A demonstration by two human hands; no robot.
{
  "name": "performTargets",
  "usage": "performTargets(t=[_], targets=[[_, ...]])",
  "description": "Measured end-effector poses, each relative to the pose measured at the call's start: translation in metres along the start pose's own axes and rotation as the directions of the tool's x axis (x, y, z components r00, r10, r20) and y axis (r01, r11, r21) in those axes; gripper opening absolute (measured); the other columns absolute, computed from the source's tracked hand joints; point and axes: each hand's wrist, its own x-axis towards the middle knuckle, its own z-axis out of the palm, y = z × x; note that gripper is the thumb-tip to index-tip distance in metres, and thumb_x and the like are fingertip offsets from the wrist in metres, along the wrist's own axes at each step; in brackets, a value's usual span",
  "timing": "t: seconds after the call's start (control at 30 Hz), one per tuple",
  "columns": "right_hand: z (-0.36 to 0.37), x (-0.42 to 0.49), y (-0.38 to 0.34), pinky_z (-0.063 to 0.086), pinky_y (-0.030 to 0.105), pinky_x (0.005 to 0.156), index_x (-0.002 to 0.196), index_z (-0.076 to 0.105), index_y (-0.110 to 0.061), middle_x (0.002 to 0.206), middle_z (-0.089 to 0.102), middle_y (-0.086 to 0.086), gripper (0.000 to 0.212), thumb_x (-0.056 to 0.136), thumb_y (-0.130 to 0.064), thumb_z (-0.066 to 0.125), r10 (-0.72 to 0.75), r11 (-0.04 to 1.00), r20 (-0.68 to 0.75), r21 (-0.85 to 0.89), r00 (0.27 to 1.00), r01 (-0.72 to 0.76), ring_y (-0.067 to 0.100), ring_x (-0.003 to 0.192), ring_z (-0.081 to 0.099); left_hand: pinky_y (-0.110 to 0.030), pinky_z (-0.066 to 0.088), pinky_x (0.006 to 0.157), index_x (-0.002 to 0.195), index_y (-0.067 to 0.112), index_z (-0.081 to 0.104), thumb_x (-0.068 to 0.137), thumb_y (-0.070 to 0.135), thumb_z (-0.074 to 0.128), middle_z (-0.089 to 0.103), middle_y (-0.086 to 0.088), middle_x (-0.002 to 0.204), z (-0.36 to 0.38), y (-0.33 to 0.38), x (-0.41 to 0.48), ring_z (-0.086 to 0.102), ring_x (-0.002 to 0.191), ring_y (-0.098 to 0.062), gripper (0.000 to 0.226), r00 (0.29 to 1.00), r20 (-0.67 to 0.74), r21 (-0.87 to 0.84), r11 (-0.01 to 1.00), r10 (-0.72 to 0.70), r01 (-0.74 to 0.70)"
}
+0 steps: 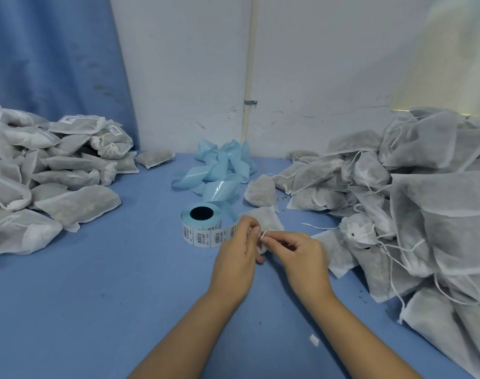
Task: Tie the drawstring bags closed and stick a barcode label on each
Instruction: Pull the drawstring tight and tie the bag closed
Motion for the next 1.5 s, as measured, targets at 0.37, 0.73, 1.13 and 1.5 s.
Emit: performTargets(t=[0.37,0.73,1.13,1.5], targets=[[0.004,-0.005,-0.002,0.043,0.012,0.066,0.074,0.064,-0.012,0.085,0.06,-0.004,0.01,0.08,-0.01,0.071,-0.054,0.998,-0.119,-0.037,0.991,0.05,0.003,0.075,0.057,-0.01,0.042,0.057,0.087,0.03,0.051,0.1,0.018,0.042,0.061,0.006,0.075,0.004,0.008,-0.005,0.055,0.056,-0.001,0.02,0.995,0.076,-0.041,0.997,0.067,-0.064],[0.005,-0.001,-0.003,0.043,0.008,0.068,0.07,0.065,-0.018,0.089,0.063,0.001,0.015,0.081,-0.009,0.069,0.155,0.937,-0.028,0.32,0.987,-0.138,0.001,0.072,0.059,-0.021,0.043,0.073,0.086,0.022,0.051,0.1,0.013,0.044,0.06,0.003,0.081,0.0,0.008,0.0,0.055,0.078,-0.01,0.017,0.998,0.036,-0.076,0.996,0.051,-0.048],[-0.007,0.006,-0.01,0.047,0.018,0.06,0.072,0.064,-0.01,0.069,0.065,0.003,0.02,0.089,-0.009,0.053,0.296,0.574,0.224,0.735,0.928,-0.361,0.01,0.061,0.06,-0.03,0.042,0.074,0.092,0.012,0.058,0.098,0.015,0.048,0.06,0.001,0.085,-0.002,0.009,0.001,0.053,0.079,-0.011,0.012,0.993,0.046,0.033,0.993,0.107,-0.109],[-0.007,0.007,-0.013,0.035,0.015,0.043,0.058,0.06,-0.013,0.063,0.056,0.001,0.031,0.087,-0.005,0.052,0.284,0.524,0.212,0.783,0.935,-0.337,0.007,0.045,0.042,-0.027,0.042,0.073,0.09,0.01,0.058,0.097,0.011,0.049,0.059,0.002,0.083,-0.001,0.007,0.002,0.055,0.079,-0.014,0.012,0.995,0.021,0.074,0.992,0.097,-0.098]])
